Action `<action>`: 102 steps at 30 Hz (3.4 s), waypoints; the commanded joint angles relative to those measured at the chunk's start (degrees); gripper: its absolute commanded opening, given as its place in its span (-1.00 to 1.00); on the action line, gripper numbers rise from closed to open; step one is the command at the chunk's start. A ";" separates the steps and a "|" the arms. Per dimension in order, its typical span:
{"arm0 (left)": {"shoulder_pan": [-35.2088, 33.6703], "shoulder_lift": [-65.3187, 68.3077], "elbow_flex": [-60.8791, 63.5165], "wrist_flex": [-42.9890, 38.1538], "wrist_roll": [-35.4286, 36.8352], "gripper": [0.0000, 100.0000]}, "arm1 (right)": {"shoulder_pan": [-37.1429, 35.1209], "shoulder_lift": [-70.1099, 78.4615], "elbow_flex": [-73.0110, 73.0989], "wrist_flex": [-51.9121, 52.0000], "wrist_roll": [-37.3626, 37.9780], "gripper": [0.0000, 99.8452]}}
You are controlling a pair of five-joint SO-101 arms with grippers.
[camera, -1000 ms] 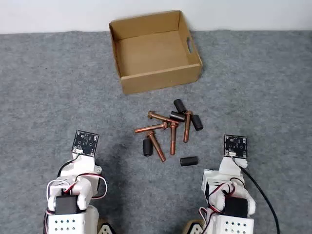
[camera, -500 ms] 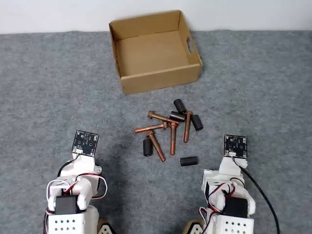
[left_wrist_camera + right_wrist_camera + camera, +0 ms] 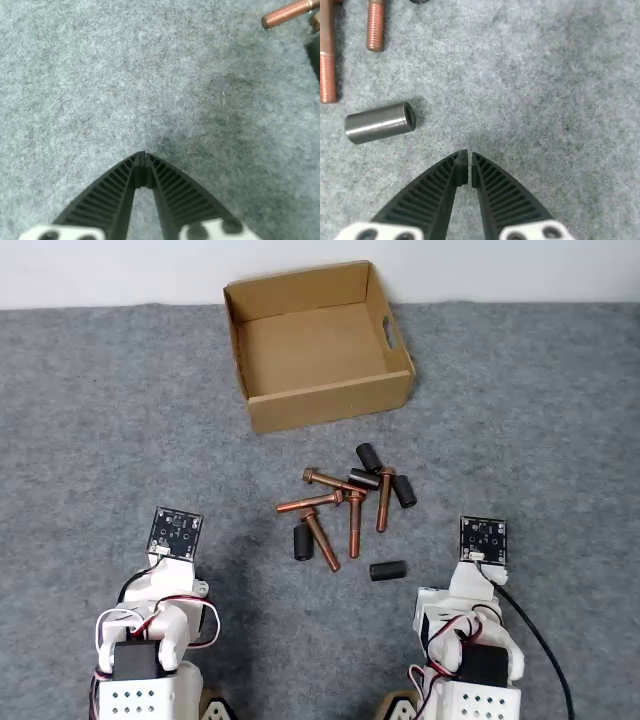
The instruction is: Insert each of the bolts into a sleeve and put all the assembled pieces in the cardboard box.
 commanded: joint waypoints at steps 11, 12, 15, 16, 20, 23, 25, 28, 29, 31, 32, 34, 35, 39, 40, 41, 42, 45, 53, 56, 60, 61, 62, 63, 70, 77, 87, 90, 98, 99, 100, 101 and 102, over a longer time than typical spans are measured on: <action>-0.26 -0.44 -0.31 -1.41 -0.53 -0.99 | -0.22 -0.57 0.79 0.40 -0.44 -0.98; -0.26 -0.44 -0.31 -1.41 -0.53 -0.99 | -0.22 -0.57 0.79 0.40 -0.44 -0.98; -0.26 -0.44 -0.31 -1.41 -0.53 -0.99 | -0.22 -0.57 0.79 0.40 -0.44 -0.98; -0.26 -0.44 -0.31 -1.41 -0.53 -0.99 | -0.22 -0.57 0.79 0.40 -0.44 -0.98; -0.26 -0.44 -0.31 -1.41 -0.53 -0.99 | -0.57 -0.57 0.79 0.40 -0.44 -0.98; -0.26 -0.44 -0.31 -1.41 -0.53 -0.99 | -0.57 -0.57 0.79 0.40 -0.44 -0.98; -0.26 -0.44 -0.31 -1.41 -0.53 -0.99 | -0.57 -0.57 0.79 0.40 -0.44 -0.98; -0.26 -0.44 -0.31 -1.41 -0.53 -0.99 | -0.13 -0.57 0.79 0.40 -0.35 -0.98; -0.26 -0.44 -0.31 -1.41 -0.53 -0.99 | -0.22 -0.57 0.70 0.40 -0.26 -0.98; -0.26 -0.44 -0.31 -1.41 -0.53 -0.99 | -0.57 -0.57 0.26 -0.66 0.18 -0.98; -0.26 -0.44 -0.31 -1.41 -0.53 -0.99 | -0.57 -0.57 -0.70 -2.07 1.23 -0.98; -0.26 -0.44 -0.31 -1.41 -0.53 -0.99 | -0.13 -0.48 -3.78 -4.26 3.78 -0.98; -0.26 -0.44 -0.31 -1.41 -0.53 -0.99 | -0.22 -0.04 -5.63 -4.70 5.71 -0.99; -0.26 -0.44 -0.31 -1.41 -0.53 -0.99 | -0.57 0.40 -13.63 -4.70 7.38 -0.99; -0.26 -0.44 -0.31 -1.41 -0.53 -0.99 | -0.57 1.19 -15.65 -4.70 7.47 -0.99; -0.26 -0.44 -0.31 -1.41 -0.53 -0.99 | -0.57 2.68 -17.58 -4.70 7.47 -0.99; -0.26 -0.44 -0.31 -1.41 -0.53 -0.99 | -1.10 4.88 -19.43 -4.79 7.47 -0.99; -0.26 -0.44 -0.31 -1.41 -0.53 -0.99 | -3.56 14.73 -25.23 -5.05 7.03 -0.99; -0.26 -0.44 -0.31 -1.41 -0.53 -0.99 | -4.44 50.51 -46.33 -7.16 7.12 -0.98; -0.26 -0.44 -0.31 -1.41 -0.53 -0.99 | -4.26 63.08 -55.03 -7.16 7.65 -0.98; -0.26 -0.44 -0.31 -1.41 -0.53 -0.99 | -4.70 77.58 -64.62 -7.16 12.66 -0.98; -0.26 -0.44 -0.31 -1.41 -0.53 -0.99 | -5.49 81.19 -66.90 -7.25 13.10 -0.98; -0.26 -0.44 -0.31 -1.41 -0.53 -0.99 | -6.20 84.53 -69.01 -7.25 13.01 -0.98; -0.26 -0.44 -0.31 -1.41 -0.53 -0.99 | -6.90 88.04 -71.21 -7.25 13.10 -0.98; -0.26 -0.44 -0.31 -1.41 -0.53 -0.99 | -8.13 108.09 -87.21 -4.35 13.10 -0.83; -0.26 -0.44 -0.31 -1.41 -0.53 -0.99 | -10.24 119.69 -99.34 -2.86 13.45 -0.64; -0.26 -0.44 -0.31 -1.41 -0.53 -0.99 | -14.46 128.84 -105.14 -3.12 13.10 -0.64; -0.26 -0.44 -0.31 -1.41 -0.53 -0.99 | -13.32 130.95 -106.29 -3.21 13.19 -0.64; -0.26 -0.44 -0.31 -1.41 -0.53 -0.99 | -11.38 137.19 -111.21 -2.59 13.45 -0.70; -0.26 -0.44 -0.31 -1.41 -0.53 -0.99 | -11.38 138.07 -111.74 -2.59 13.36 -0.75; -0.26 -0.44 -0.31 -1.41 -0.53 -0.99 | -11.30 138.77 -112.26 -2.51 13.27 -0.78; -0.26 -0.44 -0.31 -1.41 -0.53 -0.99 | -11.21 139.38 -112.53 -2.51 13.19 -0.81; -0.26 -0.44 -0.31 -1.41 -0.53 -0.99 | -11.12 139.65 -112.62 -2.42 13.19 -0.83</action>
